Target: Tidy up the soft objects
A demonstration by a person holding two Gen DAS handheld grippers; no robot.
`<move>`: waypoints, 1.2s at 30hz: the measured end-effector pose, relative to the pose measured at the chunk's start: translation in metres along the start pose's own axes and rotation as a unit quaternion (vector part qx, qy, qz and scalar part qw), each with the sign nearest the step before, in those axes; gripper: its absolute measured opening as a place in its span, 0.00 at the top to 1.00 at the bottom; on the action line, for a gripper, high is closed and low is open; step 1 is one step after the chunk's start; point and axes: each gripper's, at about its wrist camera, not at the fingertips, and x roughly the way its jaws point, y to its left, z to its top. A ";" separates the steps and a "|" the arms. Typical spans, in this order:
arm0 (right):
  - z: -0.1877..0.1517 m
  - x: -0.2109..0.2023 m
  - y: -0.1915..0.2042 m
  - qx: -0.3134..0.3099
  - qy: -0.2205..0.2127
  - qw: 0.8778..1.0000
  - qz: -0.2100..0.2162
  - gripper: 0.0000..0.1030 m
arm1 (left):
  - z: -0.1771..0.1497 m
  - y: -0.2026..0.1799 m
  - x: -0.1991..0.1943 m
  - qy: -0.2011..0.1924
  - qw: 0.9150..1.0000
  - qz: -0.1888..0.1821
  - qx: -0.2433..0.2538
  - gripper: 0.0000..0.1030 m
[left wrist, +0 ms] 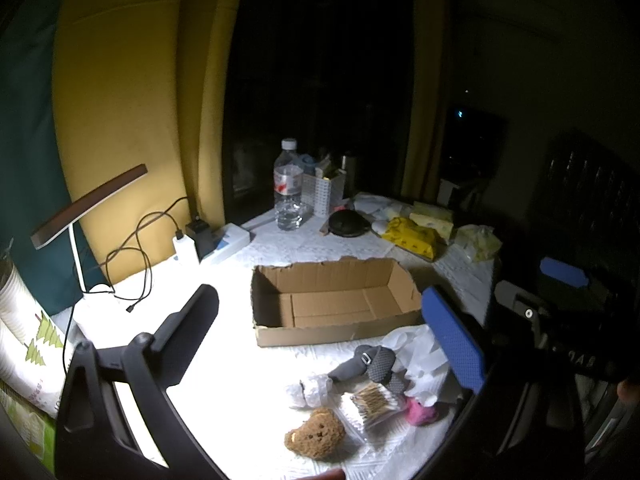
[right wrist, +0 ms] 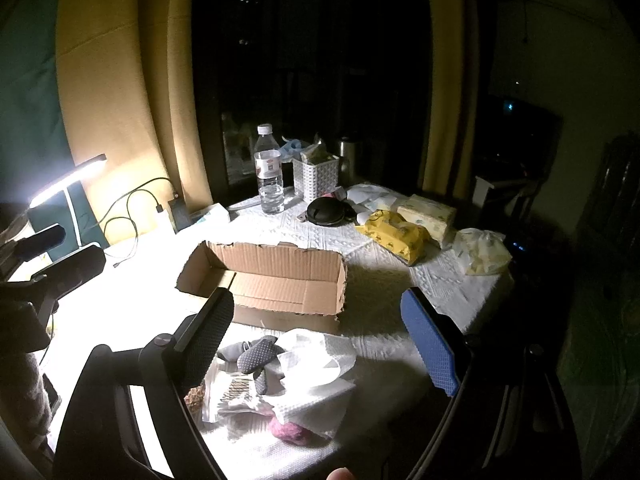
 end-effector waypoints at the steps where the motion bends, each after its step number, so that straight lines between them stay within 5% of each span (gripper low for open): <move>1: 0.000 0.000 0.000 0.000 0.000 1.000 0.001 0.14 | 0.000 0.000 0.000 0.000 1.000 0.000 0.000 0.01; 36: -0.002 -0.001 0.002 -0.002 0.000 1.000 0.000 0.14 | 0.000 -0.004 -0.001 -0.002 1.000 0.001 0.002 0.01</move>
